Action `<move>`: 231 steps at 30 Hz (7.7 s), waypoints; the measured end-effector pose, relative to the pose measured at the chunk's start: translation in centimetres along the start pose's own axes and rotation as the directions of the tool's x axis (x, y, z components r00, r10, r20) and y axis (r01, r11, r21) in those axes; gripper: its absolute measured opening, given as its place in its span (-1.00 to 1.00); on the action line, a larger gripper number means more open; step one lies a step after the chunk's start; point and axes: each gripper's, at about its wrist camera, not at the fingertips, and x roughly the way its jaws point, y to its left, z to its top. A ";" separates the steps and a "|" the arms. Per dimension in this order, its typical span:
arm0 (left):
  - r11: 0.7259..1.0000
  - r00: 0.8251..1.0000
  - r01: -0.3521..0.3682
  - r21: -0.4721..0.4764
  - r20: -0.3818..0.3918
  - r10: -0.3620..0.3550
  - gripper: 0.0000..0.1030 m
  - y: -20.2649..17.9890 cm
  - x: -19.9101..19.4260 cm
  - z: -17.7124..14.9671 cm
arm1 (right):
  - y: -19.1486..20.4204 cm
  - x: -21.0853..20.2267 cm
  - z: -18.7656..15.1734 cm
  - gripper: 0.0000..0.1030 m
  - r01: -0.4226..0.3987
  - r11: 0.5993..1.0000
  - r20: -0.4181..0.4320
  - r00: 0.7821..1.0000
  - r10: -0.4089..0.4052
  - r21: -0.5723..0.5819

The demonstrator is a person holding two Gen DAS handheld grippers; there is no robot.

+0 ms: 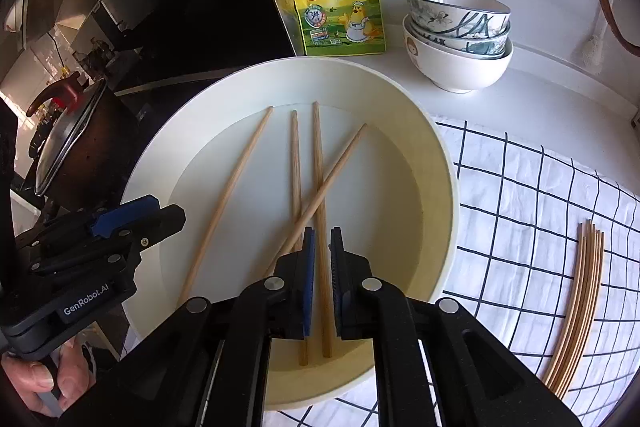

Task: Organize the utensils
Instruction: 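Open both tools to drop the chopsticks into the white basin, then withdraw both open tools from the basin back over the cloth, then lower both tools onto the chopstick bundle and separate one chopstick each, then close the left tool on a chopstick while the right tool closes on another, then lift the held chopsticks with both tools and carry them over the basin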

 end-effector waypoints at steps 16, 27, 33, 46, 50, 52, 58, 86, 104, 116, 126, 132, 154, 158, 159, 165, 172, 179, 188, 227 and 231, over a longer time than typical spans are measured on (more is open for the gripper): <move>0.996 0.999 0.037 0.080 0.031 -0.040 -0.12 -5.0 -1.8 -0.6 | -4.3 -5.2 -2.9 -0.76 0.035 0.995 0.069 0.997 -0.042 0.090; 0.986 0.996 0.081 0.146 0.023 -0.085 0.00 -10.2 -2.5 -1.7 | -8.8 -8.4 -6.2 -0.60 0.074 0.985 0.087 0.992 -0.088 0.157; 0.980 0.994 0.105 0.170 0.016 -0.109 0.16 -13.4 -2.7 -2.5 | -11.6 -9.9 -7.9 -0.35 0.097 0.975 0.093 0.989 -0.117 0.198; 0.967 0.989 0.146 0.207 -0.008 -0.148 0.18 -19.6 -2.0 -3.8 | -17.2 -11.5 -10.6 -0.33 0.128 0.958 0.067 0.986 -0.150 0.258; 0.966 0.989 0.150 0.211 -0.017 -0.149 0.18 -20.8 -1.6 -4.1 | -18.6 -11.4 -11.2 -0.32 0.145 0.954 0.057 0.985 -0.166 0.262; 0.966 0.989 0.150 0.212 -0.022 -0.149 0.18 -21.4 -1.2 -4.3 | -19.2 -11.2 -11.5 -0.32 0.154 0.954 0.048 0.984 -0.172 0.258; 0.964 0.989 0.150 0.218 -0.042 -0.144 0.18 -22.8 -0.1 -4.9 | -20.9 -10.5 -12.2 -0.32 0.161 0.951 0.030 0.984 -0.175 0.266; 0.967 0.991 0.115 0.226 -0.098 -0.095 0.18 -25.2 3.8 -6.7 | -23.8 -6.2 -14.2 -0.33 0.184 0.952 -0.043 0.983 -0.179 0.245; 0.964 0.986 0.123 0.234 -0.136 -0.093 0.18 -26.1 5.0 -7.8 | -23.3 -5.5 -14.4 -0.33 0.223 0.954 -0.075 0.974 -0.212 0.202; 0.965 0.986 0.120 0.233 -0.139 -0.089 0.18 -26.0 5.4 -7.8 | -22.9 -5.0 -14.4 -0.33 0.263 0.949 -0.077 0.964 -0.253 0.173; 0.956 0.981 0.158 0.248 -0.150 -0.123 0.18 -27.8 7.1 -8.1 | -25.5 -5.9 -15.0 -0.33 0.276 0.939 -0.060 0.961 -0.269 0.205; 0.952 0.975 0.171 0.253 -0.180 -0.127 0.18 -28.7 8.5 -8.6 | -26.6 -6.5 -15.6 -0.33 0.276 0.935 -0.049 0.961 -0.272 0.222; 0.953 0.991 0.059 0.296 -0.135 -0.020 0.32 -28.4 8.9 -8.9 | -26.6 -7.0 -15.4 -0.33 0.245 0.941 -0.012 0.968 -0.250 0.233; 0.953 0.992 0.047 0.298 -0.130 -0.008 0.34 -28.0 8.9 -8.8 | -26.6 -6.9 -15.4 -0.33 0.246 0.941 -0.010 0.968 -0.250 0.234; 0.953 0.992 0.044 0.299 -0.129 -0.005 0.36 -28.1 9.0 -8.8 | -26.6 -6.9 -15.4 -0.33 0.246 0.941 -0.009 0.968 -0.250 0.234; 0.951 0.992 0.015 0.308 -0.125 0.025 0.36 -28.7 9.6 -8.5 | -26.7 -7.0 -15.2 -0.33 0.246 0.941 -0.002 0.968 -0.252 0.233; 0.954 0.994 0.007 0.299 -0.103 0.025 0.31 -29.3 10.2 -7.5 | -26.4 -6.2 -15.0 -0.33 0.261 0.943 -0.012 0.964 -0.265 0.206; 0.948 0.996 0.041 0.316 -0.091 -0.013 -0.44 -30.3 10.0 -7.5 | -25.1 -5.5 -15.0 -0.46 0.302 0.946 -0.009 0.953 -0.303 0.117; 0.942 0.991 0.083 0.324 -0.124 -0.045 -0.86 -30.4 9.9 -7.9 | -25.6 -5.8 -14.8 -0.88 0.259 0.955 -0.018 0.966 -0.259 0.148; 0.939 0.993 0.119 0.322 -0.036 -0.114 -0.86 -24.8 1.1 -4.6 | -20.3 -11.7 -11.8 -0.88 0.184 0.959 0.114 0.971 -0.212 0.214; 0.941 0.992 0.127 0.314 -0.026 -0.125 -0.86 -24.1 0.5 -4.4 | -20.0 -11.8 -11.6 -0.88 0.178 0.959 0.123 0.970 -0.209 0.222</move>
